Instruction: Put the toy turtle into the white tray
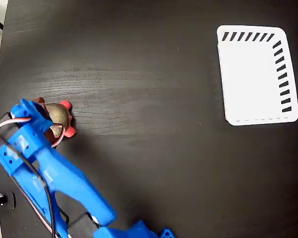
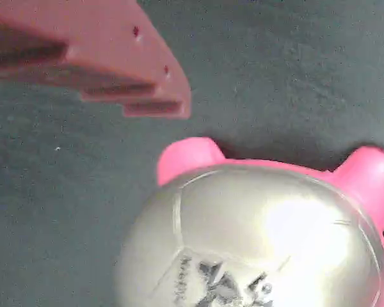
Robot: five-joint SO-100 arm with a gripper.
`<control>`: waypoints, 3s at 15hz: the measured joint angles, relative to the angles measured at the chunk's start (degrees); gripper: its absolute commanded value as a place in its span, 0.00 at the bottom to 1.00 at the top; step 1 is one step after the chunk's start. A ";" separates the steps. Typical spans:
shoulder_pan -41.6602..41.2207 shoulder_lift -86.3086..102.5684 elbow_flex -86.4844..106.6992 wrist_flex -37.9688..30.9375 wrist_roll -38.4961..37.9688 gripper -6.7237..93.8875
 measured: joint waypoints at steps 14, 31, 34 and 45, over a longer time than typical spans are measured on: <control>-1.93 -13.97 -8.00 -2.64 3.34 0.50; 10.63 24.61 15.91 2.64 1.76 0.06; 25.05 39.55 23.12 2.11 -5.27 0.06; 65.39 20.48 2.90 -6.33 -13.18 0.06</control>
